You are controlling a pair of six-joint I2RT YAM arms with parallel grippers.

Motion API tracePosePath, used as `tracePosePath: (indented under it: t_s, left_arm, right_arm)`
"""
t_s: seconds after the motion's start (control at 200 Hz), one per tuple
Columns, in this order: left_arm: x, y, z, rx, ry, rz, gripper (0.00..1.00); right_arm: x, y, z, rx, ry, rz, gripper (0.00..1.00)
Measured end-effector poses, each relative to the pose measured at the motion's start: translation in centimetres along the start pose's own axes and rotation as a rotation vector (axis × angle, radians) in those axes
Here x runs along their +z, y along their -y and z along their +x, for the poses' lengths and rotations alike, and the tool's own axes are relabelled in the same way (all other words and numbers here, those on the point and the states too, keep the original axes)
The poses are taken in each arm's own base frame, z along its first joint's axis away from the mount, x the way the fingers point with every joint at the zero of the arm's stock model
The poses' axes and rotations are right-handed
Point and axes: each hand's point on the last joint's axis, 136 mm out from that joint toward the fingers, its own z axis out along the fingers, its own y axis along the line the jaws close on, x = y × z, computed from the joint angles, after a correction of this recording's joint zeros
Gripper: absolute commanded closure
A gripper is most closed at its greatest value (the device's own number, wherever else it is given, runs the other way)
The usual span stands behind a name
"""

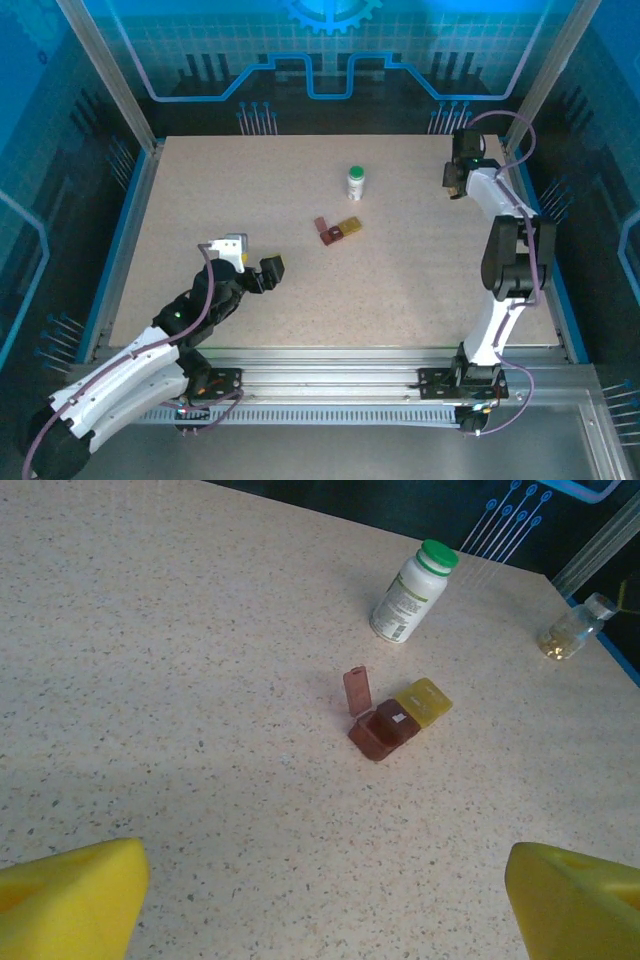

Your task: Sort the pills into containers

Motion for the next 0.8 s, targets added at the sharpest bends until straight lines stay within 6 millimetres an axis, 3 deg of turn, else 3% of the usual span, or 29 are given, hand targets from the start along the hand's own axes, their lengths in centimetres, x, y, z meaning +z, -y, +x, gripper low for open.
tracePosePath:
  t_s: [0.14, 0.3, 0.55, 0.801]
  left_arm:
    - [0.0, 0.2, -0.2, -0.003, 0.007, 0.010, 0.07]
    - [0.1, 0.4, -0.3, -0.004, 0.010, 0.017, 0.07]
    - [0.1, 0.5, -0.2, -0.003, 0.005, 0.021, 0.07]
    - [0.3, 0.5, 0.1, -0.001, -0.007, 0.022, 0.07]
  right_arm:
    - [1.8, -1.3, -1.1, -0.013, -0.014, -0.061, 0.29]
    - [3.4, -1.3, -2.6, 0.006, -0.018, -0.085, 0.31]
    - [5.3, -0.8, -2.2, 0.024, -0.063, -0.095, 0.39]
    - [5.9, -1.2, -2.8, 0.029, -0.062, -0.116, 0.45]
